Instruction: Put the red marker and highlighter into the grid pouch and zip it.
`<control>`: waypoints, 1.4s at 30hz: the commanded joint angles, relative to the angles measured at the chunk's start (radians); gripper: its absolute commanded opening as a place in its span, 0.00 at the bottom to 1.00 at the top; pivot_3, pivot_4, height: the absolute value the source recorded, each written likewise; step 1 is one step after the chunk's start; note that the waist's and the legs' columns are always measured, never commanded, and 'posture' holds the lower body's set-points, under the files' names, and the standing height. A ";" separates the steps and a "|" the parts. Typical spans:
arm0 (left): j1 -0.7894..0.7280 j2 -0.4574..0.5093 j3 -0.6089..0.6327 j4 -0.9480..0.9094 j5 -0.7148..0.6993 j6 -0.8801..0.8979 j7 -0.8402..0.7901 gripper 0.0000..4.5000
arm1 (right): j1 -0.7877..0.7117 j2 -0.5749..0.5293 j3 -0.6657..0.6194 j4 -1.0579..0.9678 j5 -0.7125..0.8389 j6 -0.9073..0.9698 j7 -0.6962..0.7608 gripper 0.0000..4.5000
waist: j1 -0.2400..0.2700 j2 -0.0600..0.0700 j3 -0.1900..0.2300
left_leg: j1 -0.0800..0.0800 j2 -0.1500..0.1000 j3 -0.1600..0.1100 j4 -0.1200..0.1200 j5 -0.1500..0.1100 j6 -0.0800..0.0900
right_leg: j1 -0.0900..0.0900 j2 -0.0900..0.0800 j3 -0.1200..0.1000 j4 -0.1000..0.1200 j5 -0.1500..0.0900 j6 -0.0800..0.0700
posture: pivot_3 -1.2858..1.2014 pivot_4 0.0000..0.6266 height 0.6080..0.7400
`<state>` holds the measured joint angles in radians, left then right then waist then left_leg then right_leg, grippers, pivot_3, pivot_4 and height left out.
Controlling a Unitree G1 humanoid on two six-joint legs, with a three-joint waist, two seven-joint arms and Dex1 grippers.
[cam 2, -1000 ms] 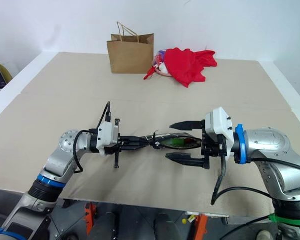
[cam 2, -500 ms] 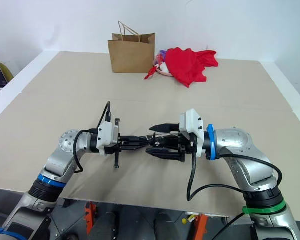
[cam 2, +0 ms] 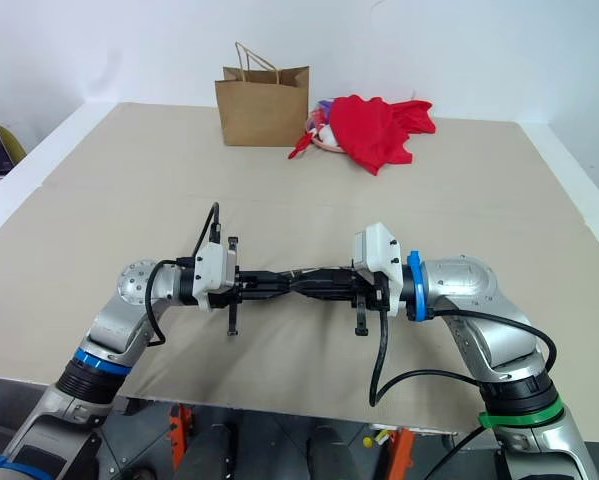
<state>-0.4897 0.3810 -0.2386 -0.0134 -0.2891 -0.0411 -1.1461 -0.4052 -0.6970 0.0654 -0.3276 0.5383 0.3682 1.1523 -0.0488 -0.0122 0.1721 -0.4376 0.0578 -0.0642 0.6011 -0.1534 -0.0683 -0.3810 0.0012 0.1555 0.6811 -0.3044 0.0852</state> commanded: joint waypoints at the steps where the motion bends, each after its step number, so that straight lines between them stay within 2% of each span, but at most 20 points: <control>1: -0.004 0.012 0.010 -0.030 -0.006 -0.011 -0.003 0.00 | 0.029 -0.045 -0.079 -0.019 0.021 -0.017 0.015 0.01 | 0.000 0.000 0.000 | 0.000 0.000 0.000 0.000 0.000 0.000 | 0.000 0.000 0.000 0.000 0.000 0.000 | 0.52 0.24 1.00; 8: -0.021 0.057 0.033 0.032 -0.006 -0.051 -0.048 0.00 | 0.214 -0.224 -0.313 0.009 0.040 -0.011 0.067 0.01 | 0.003 0.000 0.000 | 0.000 -0.001 0.000 0.000 0.000 0.000 | 0.000 -0.001 0.000 0.000 0.000 0.000 | 0.52 0.24 1.00; 14: -0.025 0.082 0.040 0.057 -0.013 -0.070 -0.076 0.00 | 0.379 -0.298 -0.468 0.069 0.000 -0.058 0.102 0.01 | 0.000 0.000 0.000 | 0.000 -0.001 -0.001 0.000 0.000 0.000 | 0.001 -0.001 -0.001 0.000 0.000 0.000 | 0.52 0.24 1.00; 19: -0.027 0.102 0.044 0.068 -0.020 -0.067 -0.098 0.00 | 0.438 -0.298 -0.543 0.065 0.005 -0.063 0.073 0.01 | -0.002 0.000 0.000 | 0.000 -0.001 -0.001 0.000 0.000 0.000 | 0.001 -0.001 -0.001 0.000 0.000 0.000 | 0.52 0.24 1.00; 23: -0.039 0.104 0.041 0.048 -0.070 0.051 -0.106 0.00 | 0.422 -0.274 -0.524 0.022 0.052 0.001 0.007 0.01 | -0.002 0.000 0.000 | 0.001 -0.001 -0.001 0.000 0.000 0.000 | 0.001 -0.001 -0.001 0.000 0.000 0.000 | 0.52 0.24 1.00; 24: -0.042 0.102 0.045 0.042 -0.089 0.084 -0.108 0.08 | 0.407 -0.262 -0.530 0.014 0.090 0.057 -0.037 0.00 | -0.002 0.000 0.000 | 0.001 -0.001 -0.001 0.001 0.000 0.000 | 0.001 -0.001 -0.001 0.000 0.000 0.000 | 0.52 0.24 1.00; 25: -0.048 0.099 0.052 0.038 -0.109 0.123 -0.101 0.16 | 0.387 -0.243 -0.536 0.004 0.128 0.107 -0.088 0.11 | -0.002 0.000 0.000 | 0.000 -0.002 -0.001 0.001 0.000 0.000 | 0.001 -0.001 -0.001 0.000 0.000 0.000 | 0.52 0.24 1.00; 26: -0.055 0.096 0.061 0.034 -0.133 0.169 -0.093 0.22 | 0.373 -0.224 -0.538 -0.013 0.164 0.150 -0.133 0.15 | -0.002 0.000 0.000 | 0.000 -0.002 -0.001 0.001 0.000 0.000 | 0.001 -0.001 -0.001 0.000 0.000 0.000 | 0.52 0.24 1.00; 29: -0.068 0.098 0.092 0.018 -0.185 0.286 -0.062 0.53 | 0.365 -0.159 -0.549 -0.056 0.228 0.220 -0.238 0.43 | 0.000 0.000 0.000 | 0.000 -0.002 -0.002 0.001 0.000 0.000 | 0.001 -0.001 -0.001 0.000 0.000 0.000 | 0.52 0.24 1.00; 33: -0.059 0.108 0.153 -0.023 -0.239 0.408 0.010 0.98 | 0.416 -0.108 -0.578 -0.097 0.261 0.260 -0.311 0.90 | 0.000 0.000 0.000 | 0.000 -0.002 -0.003 0.000 0.000 0.000 | 0.002 -0.001 -0.003 0.000 -0.001 0.000 | 0.52 0.24 1.00; 34: -0.049 0.117 0.170 -0.025 -0.231 0.417 0.037 1.00 | 0.432 -0.098 -0.588 -0.104 0.257 0.258 -0.330 0.99 | 0.000 0.000 0.000 | -0.001 -0.002 -0.004 0.000 0.000 0.000 | 0.002 -0.001 -0.003 0.000 -0.001 0.000 | 0.52 0.24 1.00; 42: 0.021 0.148 0.259 0.055 -0.088 0.339 0.248 1.00 | 0.545 -0.050 -0.665 -0.112 0.221 0.224 -0.404 0.99 | 0.000 0.000 0.000 | 0.001 -0.002 -0.004 0.000 0.000 0.001 | 0.002 -0.001 -0.003 0.000 -0.001 -0.001 | 0.52 0.24 1.00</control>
<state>-0.4670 0.5218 -0.0180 0.0509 -0.3910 0.3311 -0.9269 0.1367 -0.7476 -0.5585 -0.4086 0.7668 0.6192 0.7567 -0.0486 -0.0123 0.1721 -0.4370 0.0560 -0.0680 0.6011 -0.1535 -0.0678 -0.3788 0.0000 0.1525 0.6813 -0.3055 0.0849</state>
